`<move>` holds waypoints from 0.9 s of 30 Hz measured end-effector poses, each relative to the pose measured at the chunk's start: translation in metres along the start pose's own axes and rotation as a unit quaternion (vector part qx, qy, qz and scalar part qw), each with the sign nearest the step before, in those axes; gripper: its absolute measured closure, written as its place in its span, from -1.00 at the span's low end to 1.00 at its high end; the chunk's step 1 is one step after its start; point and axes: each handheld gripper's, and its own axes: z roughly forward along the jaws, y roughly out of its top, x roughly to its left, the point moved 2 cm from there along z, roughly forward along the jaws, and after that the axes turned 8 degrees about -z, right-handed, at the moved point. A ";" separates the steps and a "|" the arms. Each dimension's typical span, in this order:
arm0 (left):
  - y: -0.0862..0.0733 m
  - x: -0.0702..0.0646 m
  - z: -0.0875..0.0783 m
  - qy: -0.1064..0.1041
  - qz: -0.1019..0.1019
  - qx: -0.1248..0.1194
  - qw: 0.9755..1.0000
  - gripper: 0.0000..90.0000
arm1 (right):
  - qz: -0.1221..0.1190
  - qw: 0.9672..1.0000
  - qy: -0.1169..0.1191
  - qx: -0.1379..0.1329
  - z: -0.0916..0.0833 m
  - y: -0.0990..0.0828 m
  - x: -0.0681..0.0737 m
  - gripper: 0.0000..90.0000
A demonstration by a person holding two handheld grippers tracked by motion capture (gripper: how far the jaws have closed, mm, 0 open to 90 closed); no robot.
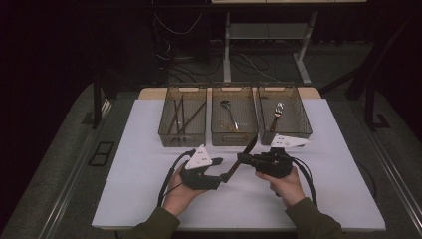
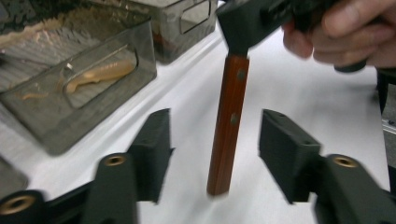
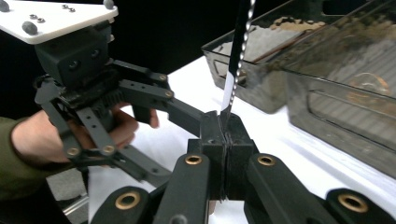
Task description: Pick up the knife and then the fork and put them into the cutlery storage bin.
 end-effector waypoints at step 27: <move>-0.056 0.037 -0.059 0.012 -0.037 0.009 0.999 -1.00 | -0.042 0.976 -0.210 0.044 -0.125 0.075 -0.086 0.98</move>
